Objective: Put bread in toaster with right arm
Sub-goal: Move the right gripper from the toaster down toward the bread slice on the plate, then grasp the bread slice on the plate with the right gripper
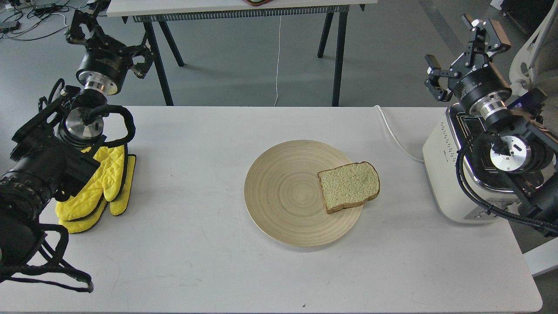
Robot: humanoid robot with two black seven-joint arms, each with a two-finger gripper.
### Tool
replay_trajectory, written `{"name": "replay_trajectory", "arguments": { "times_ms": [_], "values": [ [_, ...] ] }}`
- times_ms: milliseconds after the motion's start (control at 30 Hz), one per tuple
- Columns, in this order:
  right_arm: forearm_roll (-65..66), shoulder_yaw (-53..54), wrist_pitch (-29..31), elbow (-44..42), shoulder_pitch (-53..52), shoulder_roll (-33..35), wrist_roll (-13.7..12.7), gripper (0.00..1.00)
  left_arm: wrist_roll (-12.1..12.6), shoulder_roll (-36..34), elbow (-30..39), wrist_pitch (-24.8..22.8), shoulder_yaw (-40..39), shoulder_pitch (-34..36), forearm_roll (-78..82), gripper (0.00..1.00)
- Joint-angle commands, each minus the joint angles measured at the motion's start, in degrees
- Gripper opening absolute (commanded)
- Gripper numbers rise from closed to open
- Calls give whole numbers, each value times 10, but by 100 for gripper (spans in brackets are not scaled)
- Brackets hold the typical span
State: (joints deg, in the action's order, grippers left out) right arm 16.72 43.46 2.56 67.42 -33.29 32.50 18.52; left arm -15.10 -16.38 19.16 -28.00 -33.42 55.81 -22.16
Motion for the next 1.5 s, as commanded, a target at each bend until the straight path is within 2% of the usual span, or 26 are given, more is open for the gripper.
{"name": "replay_trajectory", "arguments": {
  "times_ms": [0,267,467,600,733,867,1033,1100,1200,1300,1467],
  "values": [
    [99,-9,-48,55,61,6,0,99,0,0,0,0,0,0,0,100],
    [256,-66,-106,67,125,-1,0,99,1,1,0,0,2,0,0,100],
    [270,-130,-143,59,127,-2,0,99,1,1,0,0,3,0,0,100],
    [278,-174,-194,14,118,-35,-3,97,1,1,0,0,2,1,0,100],
    [278,-219,-226,-31,102,-63,-4,90,1,1,0,0,3,0,0,100],
    [277,-228,-223,-65,85,-83,-3,80,1,1,0,0,2,0,0,100],
    [278,-232,-220,-67,70,-97,-8,65,1,1,0,0,3,0,0,100],
    [278,-240,-219,-69,68,-102,-9,62,1,1,0,0,2,0,0,100],
    [278,-274,-221,-69,49,-101,-9,51,1,1,0,0,3,0,0,100],
    [278,-298,-226,-67,42,-101,-9,34,1,1,0,0,3,0,0,100],
    [278,-306,-226,-68,43,-96,-9,22,1,1,0,0,3,0,0,100]
  ]
}}
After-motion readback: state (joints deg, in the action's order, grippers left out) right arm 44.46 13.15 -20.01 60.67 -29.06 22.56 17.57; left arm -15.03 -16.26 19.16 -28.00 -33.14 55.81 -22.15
